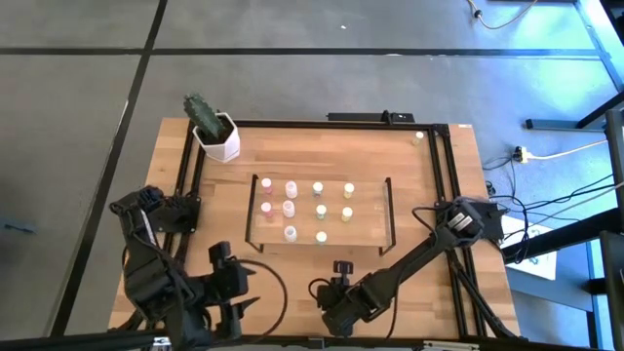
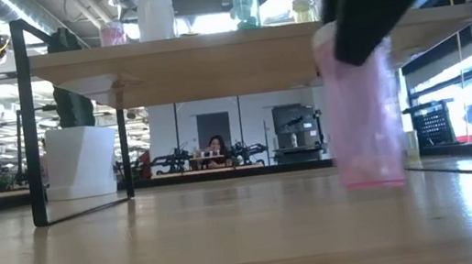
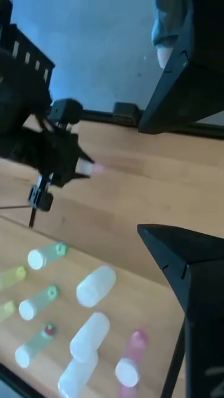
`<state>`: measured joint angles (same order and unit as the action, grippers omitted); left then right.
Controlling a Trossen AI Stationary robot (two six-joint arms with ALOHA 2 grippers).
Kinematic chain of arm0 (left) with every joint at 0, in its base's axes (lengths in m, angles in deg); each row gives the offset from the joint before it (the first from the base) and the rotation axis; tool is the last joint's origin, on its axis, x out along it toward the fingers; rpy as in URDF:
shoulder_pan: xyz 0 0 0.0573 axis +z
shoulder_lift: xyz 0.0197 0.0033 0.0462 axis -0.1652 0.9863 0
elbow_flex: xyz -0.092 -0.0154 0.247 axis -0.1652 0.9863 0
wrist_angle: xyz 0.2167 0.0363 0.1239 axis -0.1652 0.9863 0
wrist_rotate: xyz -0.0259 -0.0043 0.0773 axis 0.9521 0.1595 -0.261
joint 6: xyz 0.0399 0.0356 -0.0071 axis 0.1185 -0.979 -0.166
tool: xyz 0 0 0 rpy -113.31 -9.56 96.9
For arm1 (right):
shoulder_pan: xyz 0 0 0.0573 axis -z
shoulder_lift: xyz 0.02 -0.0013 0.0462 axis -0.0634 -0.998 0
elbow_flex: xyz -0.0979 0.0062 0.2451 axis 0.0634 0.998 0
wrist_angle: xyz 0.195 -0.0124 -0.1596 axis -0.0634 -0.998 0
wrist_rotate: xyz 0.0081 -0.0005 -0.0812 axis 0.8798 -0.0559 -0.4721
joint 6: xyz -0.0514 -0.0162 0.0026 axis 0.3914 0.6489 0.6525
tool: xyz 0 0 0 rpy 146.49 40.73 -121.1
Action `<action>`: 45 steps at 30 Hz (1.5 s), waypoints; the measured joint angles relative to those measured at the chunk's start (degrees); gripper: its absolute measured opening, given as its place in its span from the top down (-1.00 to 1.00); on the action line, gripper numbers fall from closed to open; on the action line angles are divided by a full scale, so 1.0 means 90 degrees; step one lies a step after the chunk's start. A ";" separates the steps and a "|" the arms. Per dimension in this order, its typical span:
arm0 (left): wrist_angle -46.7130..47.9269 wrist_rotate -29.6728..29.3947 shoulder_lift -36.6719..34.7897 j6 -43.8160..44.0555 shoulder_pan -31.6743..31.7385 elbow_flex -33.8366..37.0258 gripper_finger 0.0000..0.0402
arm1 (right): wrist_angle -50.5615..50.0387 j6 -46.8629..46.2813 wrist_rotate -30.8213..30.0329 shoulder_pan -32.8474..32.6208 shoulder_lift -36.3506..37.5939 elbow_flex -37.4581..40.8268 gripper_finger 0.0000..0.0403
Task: Pick and place medicine bottles onto shelf by color
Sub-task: Put the pink pill bottle on the shelf aligned with the other pink pill bottles
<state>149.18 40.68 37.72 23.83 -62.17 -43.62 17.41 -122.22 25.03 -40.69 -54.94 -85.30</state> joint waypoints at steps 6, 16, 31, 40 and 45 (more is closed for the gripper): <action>0.0000 -0.0111 0.0000 0.0048 -0.0160 0.0000 -0.21 | 0.0111 0.0000 -0.0028 0.0134 0.0000 0.0000 0.38; 0.0002 -0.0274 0.0000 -0.0003 -0.0173 0.0001 -0.21 | 0.0782 0.0042 -0.0028 0.0131 0.0007 0.0148 0.38; 0.0002 -0.0274 0.0000 -0.0008 -0.0173 0.0002 -0.21 | 0.0129 0.0476 -0.0261 0.0135 -0.0017 0.0155 0.38; 0.0002 -0.0274 0.0000 -0.0011 -0.0173 0.0000 -0.21 | 0.0066 0.0525 -0.0295 0.0133 -0.0051 0.0158 0.38; 0.0003 -0.0274 0.0000 -0.0011 -0.0170 0.0002 -0.21 | 0.0064 0.0434 -0.0184 0.0133 -0.0053 0.0158 0.37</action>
<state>149.20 38.21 37.72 23.73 -63.70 -43.60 17.99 -118.32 23.37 -39.49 -55.42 -83.88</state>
